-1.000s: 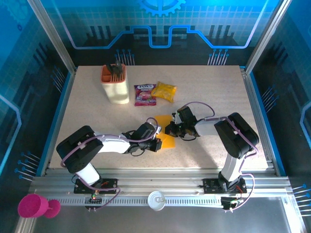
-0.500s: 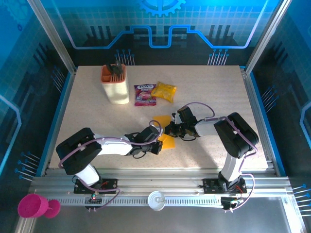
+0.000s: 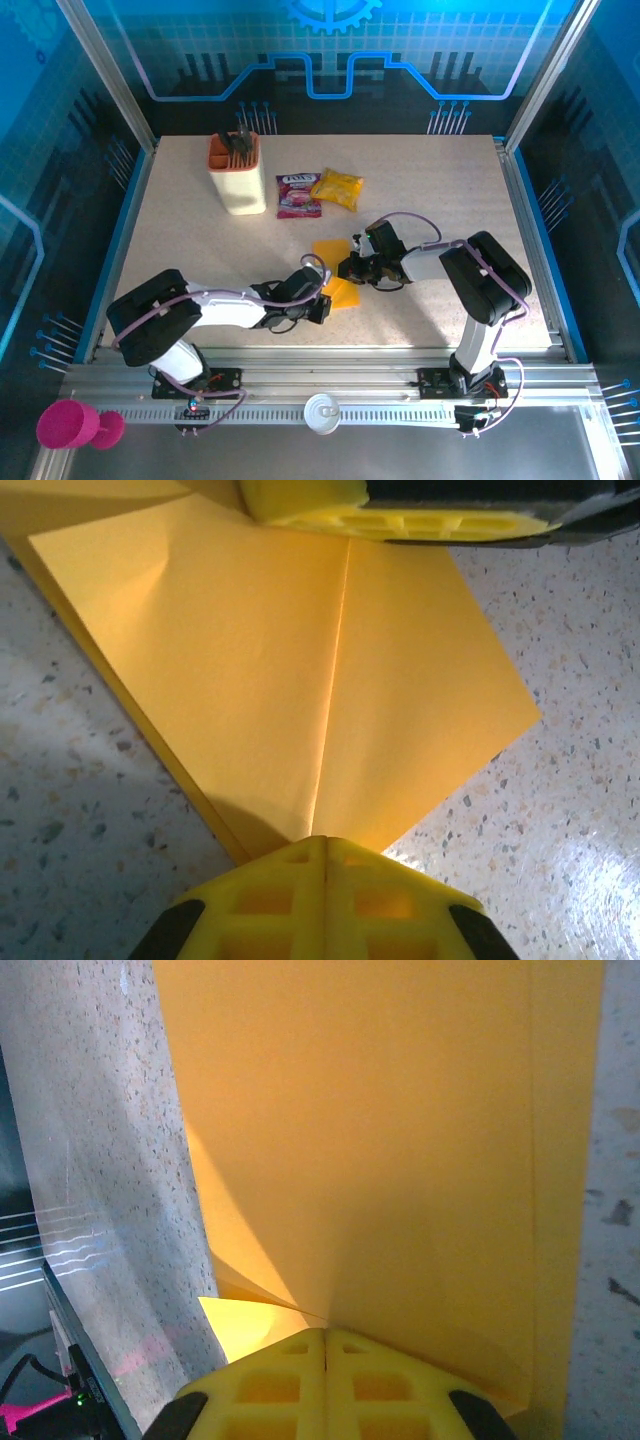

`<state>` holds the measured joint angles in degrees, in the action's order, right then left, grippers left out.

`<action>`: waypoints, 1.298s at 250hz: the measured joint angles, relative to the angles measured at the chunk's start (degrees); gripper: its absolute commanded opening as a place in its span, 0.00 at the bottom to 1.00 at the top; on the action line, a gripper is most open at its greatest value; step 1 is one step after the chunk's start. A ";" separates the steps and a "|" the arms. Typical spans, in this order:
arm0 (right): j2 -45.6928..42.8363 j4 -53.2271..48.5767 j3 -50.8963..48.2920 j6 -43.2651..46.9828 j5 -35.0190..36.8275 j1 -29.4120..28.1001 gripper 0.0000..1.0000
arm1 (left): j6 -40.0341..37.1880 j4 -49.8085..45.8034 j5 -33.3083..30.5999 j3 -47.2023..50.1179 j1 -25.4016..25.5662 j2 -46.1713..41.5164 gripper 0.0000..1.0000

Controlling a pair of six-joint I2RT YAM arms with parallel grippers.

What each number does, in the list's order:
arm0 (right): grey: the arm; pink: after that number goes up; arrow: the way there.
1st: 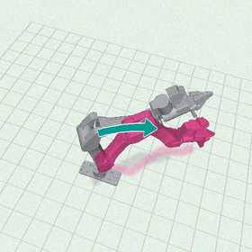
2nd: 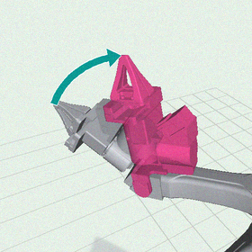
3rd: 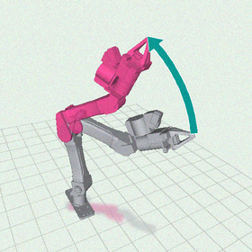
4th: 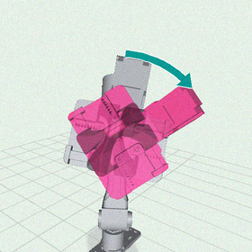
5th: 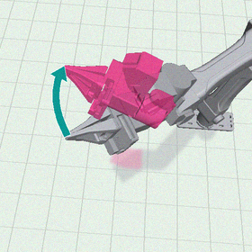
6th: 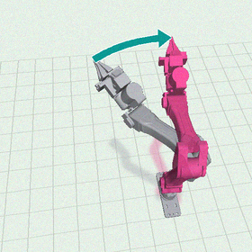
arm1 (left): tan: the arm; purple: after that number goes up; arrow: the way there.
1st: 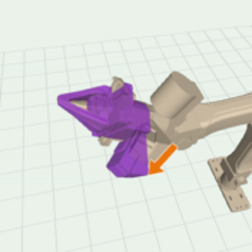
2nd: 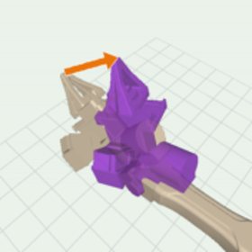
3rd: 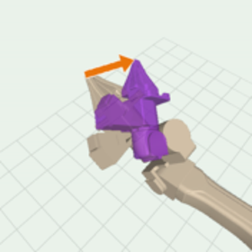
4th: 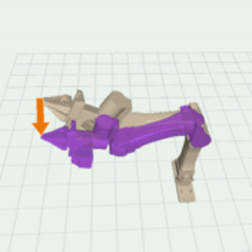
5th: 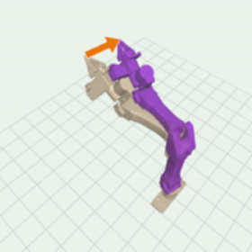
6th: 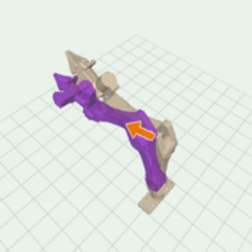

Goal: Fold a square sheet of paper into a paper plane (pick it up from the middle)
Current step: Fold the triangle a second time at the center of the table.

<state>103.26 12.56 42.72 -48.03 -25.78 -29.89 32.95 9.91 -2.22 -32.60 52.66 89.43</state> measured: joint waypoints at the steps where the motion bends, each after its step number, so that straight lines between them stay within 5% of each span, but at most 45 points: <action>1: 0.02 0.00 0.00 0.00 -0.02 0.02 0.00 | 0.02 0.00 0.00 0.04 0.02 -0.02 0.00; 113: 0.26 0.59 -0.11 -0.63 -0.85 0.50 0.00 | 2.12 -9.99 -0.11 2.89 1.51 -8.13 0.00; 169: 0.26 1.25 -0.44 -0.63 -1.07 0.70 0.00 | 1.92 -13.29 2.73 0.55 -6.36 -10.62 0.00; 239: 0.24 1.95 -0.79 -0.63 -1.18 0.72 0.00 | -2.62 -10.23 8.17 -11.76 -11.39 -1.14 0.00; 325: 0.24 2.58 -1.14 -0.63 -1.42 0.83 0.00 | -5.07 -9.16 9.62 -13.66 -13.31 5.97 0.00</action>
<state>103.50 15.14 41.58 -48.66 -27.20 -29.06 27.88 0.75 7.40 -46.26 39.35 95.39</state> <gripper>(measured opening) 0.055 0.046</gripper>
